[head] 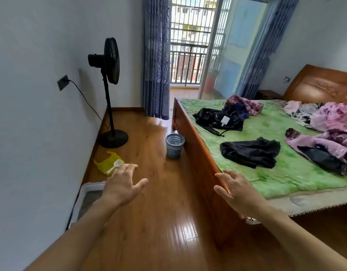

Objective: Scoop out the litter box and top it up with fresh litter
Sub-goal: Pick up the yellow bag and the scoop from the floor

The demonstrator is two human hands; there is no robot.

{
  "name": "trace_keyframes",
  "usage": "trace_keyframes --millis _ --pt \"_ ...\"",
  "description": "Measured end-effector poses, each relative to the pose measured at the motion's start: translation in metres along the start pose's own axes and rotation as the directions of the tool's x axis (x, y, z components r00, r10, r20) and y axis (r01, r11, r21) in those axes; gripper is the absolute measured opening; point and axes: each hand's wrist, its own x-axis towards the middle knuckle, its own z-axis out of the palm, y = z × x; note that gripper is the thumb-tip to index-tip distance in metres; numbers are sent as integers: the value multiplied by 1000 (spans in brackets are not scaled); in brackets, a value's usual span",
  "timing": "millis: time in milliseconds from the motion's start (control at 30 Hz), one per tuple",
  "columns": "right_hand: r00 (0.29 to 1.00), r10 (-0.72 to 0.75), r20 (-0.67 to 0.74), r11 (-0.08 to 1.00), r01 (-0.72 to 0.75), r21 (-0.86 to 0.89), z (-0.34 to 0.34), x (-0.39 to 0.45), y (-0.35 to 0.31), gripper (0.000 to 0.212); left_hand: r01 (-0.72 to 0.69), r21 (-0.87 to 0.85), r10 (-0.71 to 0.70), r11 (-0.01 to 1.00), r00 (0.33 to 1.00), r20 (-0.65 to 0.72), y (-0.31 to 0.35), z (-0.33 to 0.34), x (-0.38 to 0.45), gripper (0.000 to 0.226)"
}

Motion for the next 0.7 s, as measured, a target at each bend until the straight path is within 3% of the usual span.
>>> trace_keyframes --millis 100,333,500,700 --pt "1000 -13 -4 1000 13 -6 2 42 9 59 8 12 -8 1000 999 -33 -4 4 40 67" --pt "997 -57 -42 997 59 47 1 164 59 57 38 176 -45 984 998 34 22 28 147 71" --pt "998 -56 -31 991 59 118 -15 260 108 57 132 271 -136 954 991 -4 50 37 234 70" --pt "994 -109 3 989 108 102 -34 358 135 58 212 244 -217 946 976 -6 63 40 319 66"
